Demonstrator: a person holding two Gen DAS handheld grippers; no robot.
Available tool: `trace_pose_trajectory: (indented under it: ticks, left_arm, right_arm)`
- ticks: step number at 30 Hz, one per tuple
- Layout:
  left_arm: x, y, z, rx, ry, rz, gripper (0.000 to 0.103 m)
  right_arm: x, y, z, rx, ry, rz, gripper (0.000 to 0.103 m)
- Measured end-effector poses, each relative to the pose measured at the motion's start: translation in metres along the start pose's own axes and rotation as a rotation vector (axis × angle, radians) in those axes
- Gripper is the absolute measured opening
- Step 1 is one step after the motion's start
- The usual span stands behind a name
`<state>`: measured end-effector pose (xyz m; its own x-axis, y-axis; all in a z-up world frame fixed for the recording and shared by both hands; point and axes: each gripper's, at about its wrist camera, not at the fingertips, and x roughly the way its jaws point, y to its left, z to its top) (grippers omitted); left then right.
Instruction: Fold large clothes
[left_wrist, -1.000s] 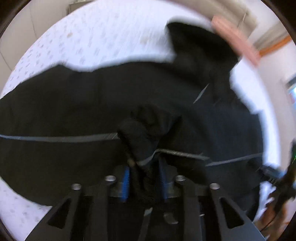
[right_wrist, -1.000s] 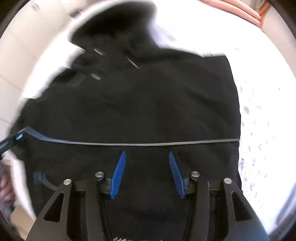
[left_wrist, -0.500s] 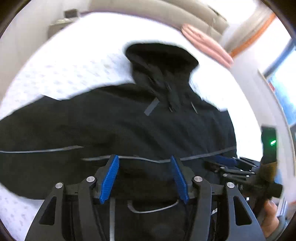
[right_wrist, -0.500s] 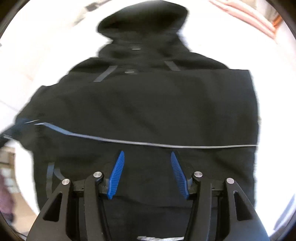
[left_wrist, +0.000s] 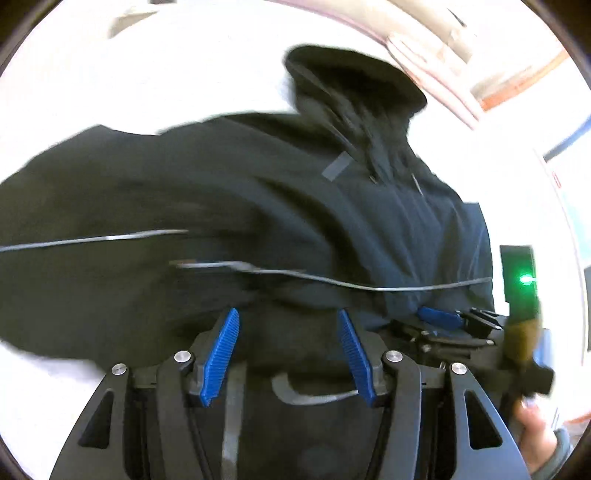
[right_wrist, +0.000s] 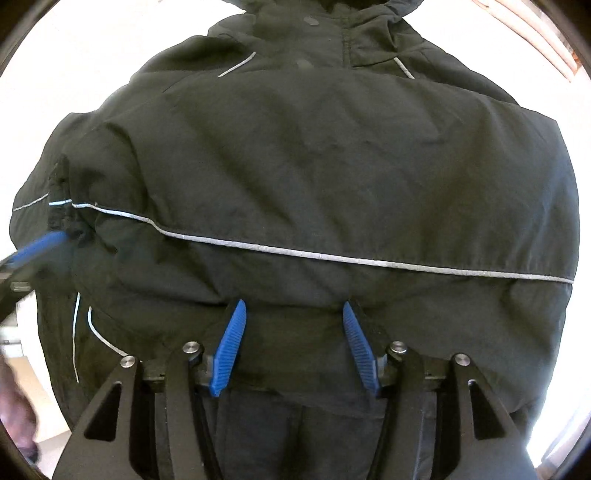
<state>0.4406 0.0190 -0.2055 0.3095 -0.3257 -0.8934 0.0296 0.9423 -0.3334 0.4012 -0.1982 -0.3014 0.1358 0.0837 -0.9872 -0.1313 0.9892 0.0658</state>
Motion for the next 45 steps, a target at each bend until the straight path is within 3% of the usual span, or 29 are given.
trace_pose_trajectory:
  ticks: [4, 6, 9, 15, 18, 22, 24, 25, 26, 27, 28, 29, 31, 34, 39, 45]
  left_arm:
    - [-0.046, 0.093, -0.004, -0.216, -0.064, 0.140, 0.058]
    - [-0.067, 0.156, -0.009, -0.388, -0.091, 0.243, 0.058]
    - [-0.100, 0.242, -0.023, -0.641, -0.174, 0.329, 0.058]
    - [-0.116, 0.354, -0.042, -0.939, -0.288, 0.255, 0.063]
    - [-0.107, 0.378, -0.041, -0.981, -0.295, 0.215, 0.063]
    - [-0.086, 0.387, -0.036, -0.975, -0.273, 0.192, 0.063]
    - [-0.081, 0.387, -0.032, -0.959, -0.278, 0.214, 0.063]
    - [-0.079, 0.386, -0.029, -0.941, -0.277, 0.228, 0.056]
    - [-0.079, 0.383, -0.025, -0.917, -0.276, 0.232, 0.039]
    - [-0.079, 0.382, -0.019, -0.894, -0.269, 0.251, 0.035]
    - [-0.080, 0.380, -0.012, -0.863, -0.267, 0.285, 0.024]
    - [-0.084, 0.374, -0.006, -0.831, -0.273, 0.310, 0.018]
    - [-0.097, 0.355, 0.003, -0.766, -0.288, 0.356, 0.015]
    - [-0.124, 0.311, 0.017, -0.635, -0.346, 0.390, 0.013]
    - [-0.158, 0.203, 0.034, -0.355, -0.419, 0.381, 0.013]
    - [-0.160, 0.075, 0.038, -0.074, -0.428, 0.291, 0.012]
  right_arm:
    - [-0.004, -0.003, -0.004, -0.019, 0.004, -0.016, 0.061]
    - [-0.004, -0.003, -0.002, -0.020, 0.005, -0.018, 0.062]
    - [-0.003, 0.001, -0.003, -0.031, 0.008, -0.026, 0.065]
    - [-0.010, 0.015, 0.002, -0.051, 0.016, -0.043, 0.067]
    - [-0.004, 0.017, 0.018, -0.058, 0.023, -0.049, 0.067]
    - [0.007, 0.028, 0.023, -0.061, 0.027, -0.063, 0.069]
    - [0.006, 0.027, 0.025, -0.062, 0.029, -0.069, 0.069]
    - [0.005, 0.028, 0.026, -0.062, 0.031, -0.070, 0.069]
    - [0.005, 0.027, 0.027, -0.062, 0.031, -0.069, 0.069]
    - [0.005, 0.027, 0.027, -0.062, 0.031, -0.069, 0.069]
    - [0.005, 0.026, 0.027, -0.063, 0.030, -0.067, 0.069]
    - [0.006, 0.026, 0.027, -0.065, 0.029, -0.066, 0.069]
    - [0.007, 0.026, 0.026, -0.068, 0.029, -0.063, 0.069]
    - [0.007, 0.025, 0.026, -0.076, 0.020, -0.059, 0.070]
    - [0.006, 0.025, 0.025, -0.082, -0.005, -0.052, 0.071]
    - [0.003, 0.018, 0.023, -0.070, 0.007, 0.004, 0.072]
